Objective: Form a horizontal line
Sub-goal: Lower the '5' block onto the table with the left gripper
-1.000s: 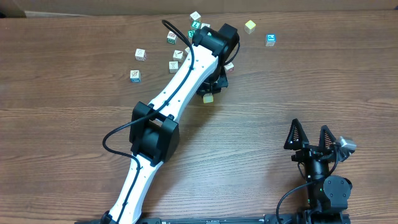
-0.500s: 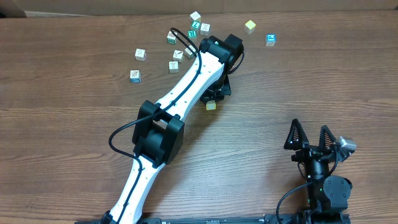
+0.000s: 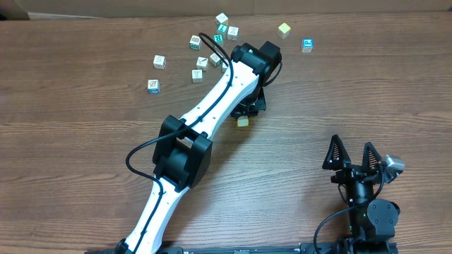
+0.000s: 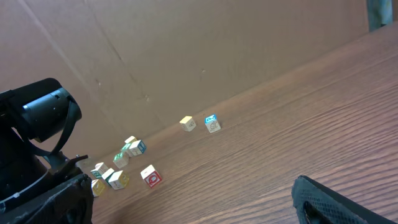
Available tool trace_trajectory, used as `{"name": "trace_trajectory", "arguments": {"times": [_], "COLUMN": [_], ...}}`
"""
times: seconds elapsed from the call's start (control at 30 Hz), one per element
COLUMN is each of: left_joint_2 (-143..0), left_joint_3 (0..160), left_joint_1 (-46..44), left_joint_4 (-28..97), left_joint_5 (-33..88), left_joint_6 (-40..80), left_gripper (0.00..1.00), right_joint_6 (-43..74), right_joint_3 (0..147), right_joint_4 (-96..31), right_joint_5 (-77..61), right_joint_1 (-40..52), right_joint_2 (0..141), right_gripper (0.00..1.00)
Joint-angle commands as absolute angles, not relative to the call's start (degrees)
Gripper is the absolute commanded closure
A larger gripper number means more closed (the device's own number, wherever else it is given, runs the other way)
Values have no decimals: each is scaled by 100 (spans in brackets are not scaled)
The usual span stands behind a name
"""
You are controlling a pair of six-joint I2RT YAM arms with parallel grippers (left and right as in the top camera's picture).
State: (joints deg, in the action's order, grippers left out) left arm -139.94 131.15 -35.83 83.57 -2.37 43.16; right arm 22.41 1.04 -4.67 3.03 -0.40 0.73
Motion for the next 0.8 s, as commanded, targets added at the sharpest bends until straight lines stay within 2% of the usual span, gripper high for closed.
{"name": "trace_trajectory", "arguments": {"times": [0.0, 0.53, 0.63, 0.73, 0.77], "left_joint_2": [-13941, -13941, -13941, -13941, -13941], "left_joint_3": [13052, 12523, 12488, 12486, 12486], "left_joint_1": [-3603, -3621, -3621, -3623, -3627], "left_joint_4": [8309, 7776, 7765, 7769, 7769], "left_joint_5": [-298, -294, -296, -296, -298], "left_joint_6": [4394, 4593, 4591, 4589, 4587], "left_gripper": [87, 91, 88, 76, 75], "right_joint_6": [2202, 2202, 2204, 2202, 2202], "right_joint_3": [45, 45, 45, 45, 45], "right_joint_4": [-438, -438, -438, -438, -436], "right_joint_5": [338, 338, 338, 338, 336], "right_joint_1": [-71, -71, -71, -71, -71], "right_joint_2": [40, 40, 40, 40, 40], "right_gripper": [0, 0, 0, 0, 0]}}
